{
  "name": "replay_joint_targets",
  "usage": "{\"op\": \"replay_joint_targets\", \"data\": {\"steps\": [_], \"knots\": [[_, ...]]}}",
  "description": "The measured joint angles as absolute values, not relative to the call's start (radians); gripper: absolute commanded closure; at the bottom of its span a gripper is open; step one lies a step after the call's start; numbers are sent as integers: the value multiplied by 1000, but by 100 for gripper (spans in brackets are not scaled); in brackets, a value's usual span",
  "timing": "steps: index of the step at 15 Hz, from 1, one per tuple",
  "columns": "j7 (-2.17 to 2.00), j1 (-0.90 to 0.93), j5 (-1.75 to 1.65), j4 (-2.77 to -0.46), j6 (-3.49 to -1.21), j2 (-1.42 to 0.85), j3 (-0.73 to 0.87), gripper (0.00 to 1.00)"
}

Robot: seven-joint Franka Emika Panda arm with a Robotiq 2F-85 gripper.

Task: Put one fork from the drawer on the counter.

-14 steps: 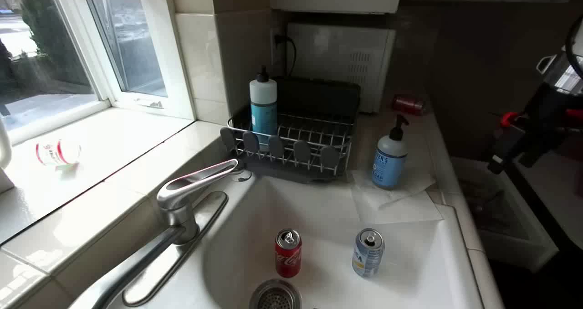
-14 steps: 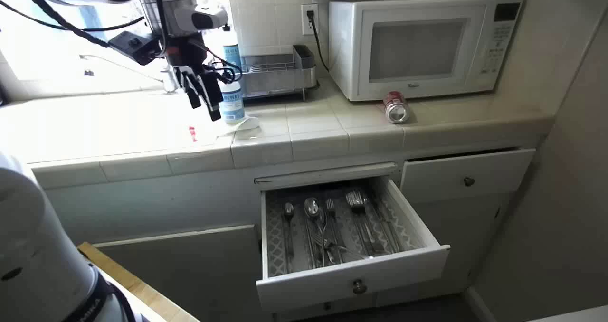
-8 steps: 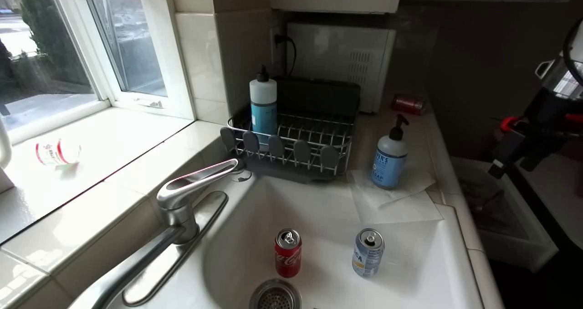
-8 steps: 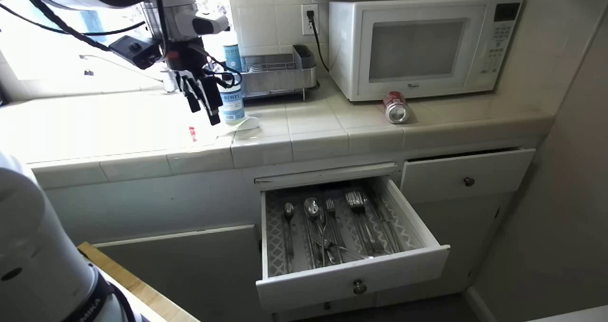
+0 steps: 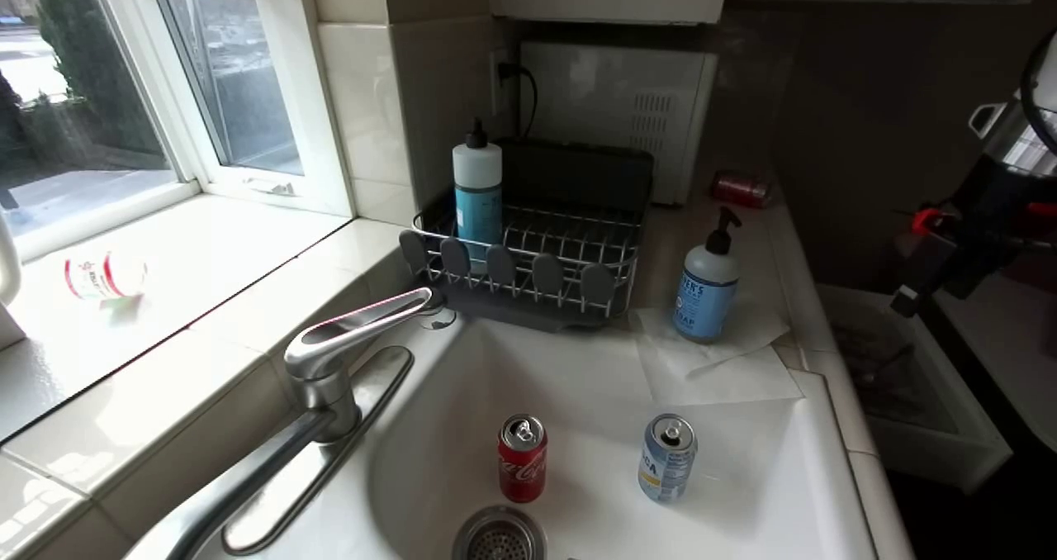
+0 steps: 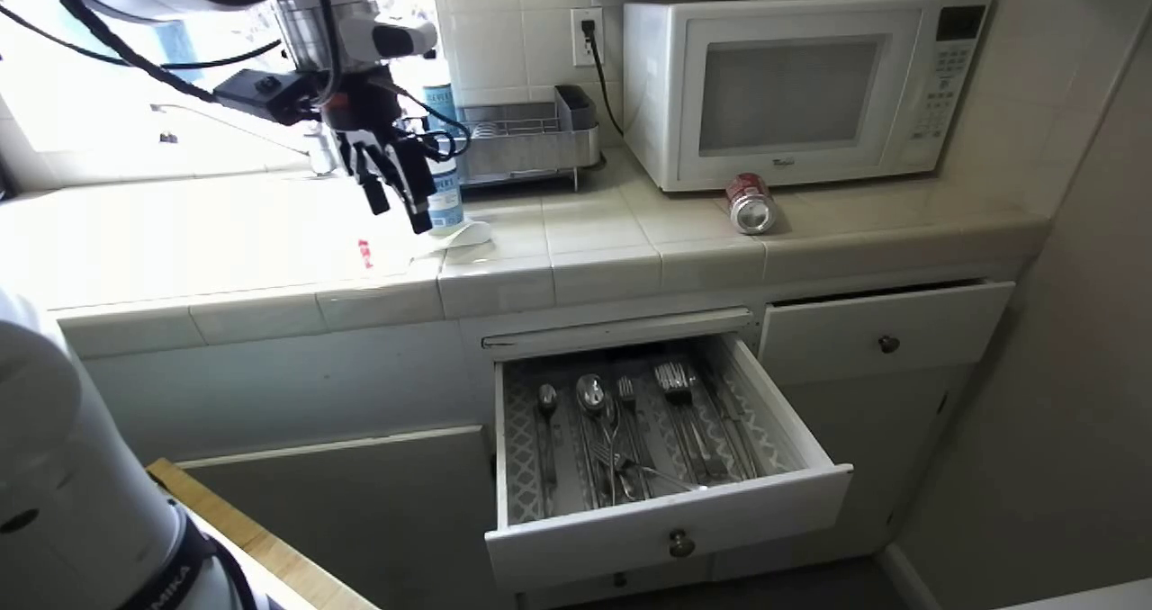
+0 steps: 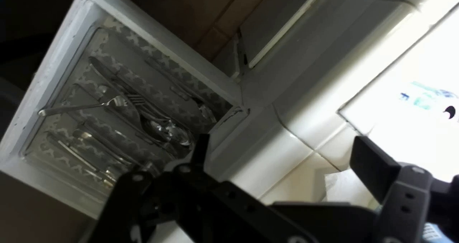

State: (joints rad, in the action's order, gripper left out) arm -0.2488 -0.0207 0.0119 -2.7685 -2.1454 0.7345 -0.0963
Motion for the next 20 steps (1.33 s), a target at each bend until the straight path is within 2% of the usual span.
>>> {"op": "replay_joint_targets", "data": {"steps": [3, 10, 14, 20], "knots": [[-53, -67, -102, -2758, -2145, 694, -20, 0], [540, -35, -148, -2668, -2161, 525, 365, 0], [731, -44, -161, -2586, -2115, 403, 379, 0], [754, -95, -332, -2507, -2172, 222, 311, 0]]}}
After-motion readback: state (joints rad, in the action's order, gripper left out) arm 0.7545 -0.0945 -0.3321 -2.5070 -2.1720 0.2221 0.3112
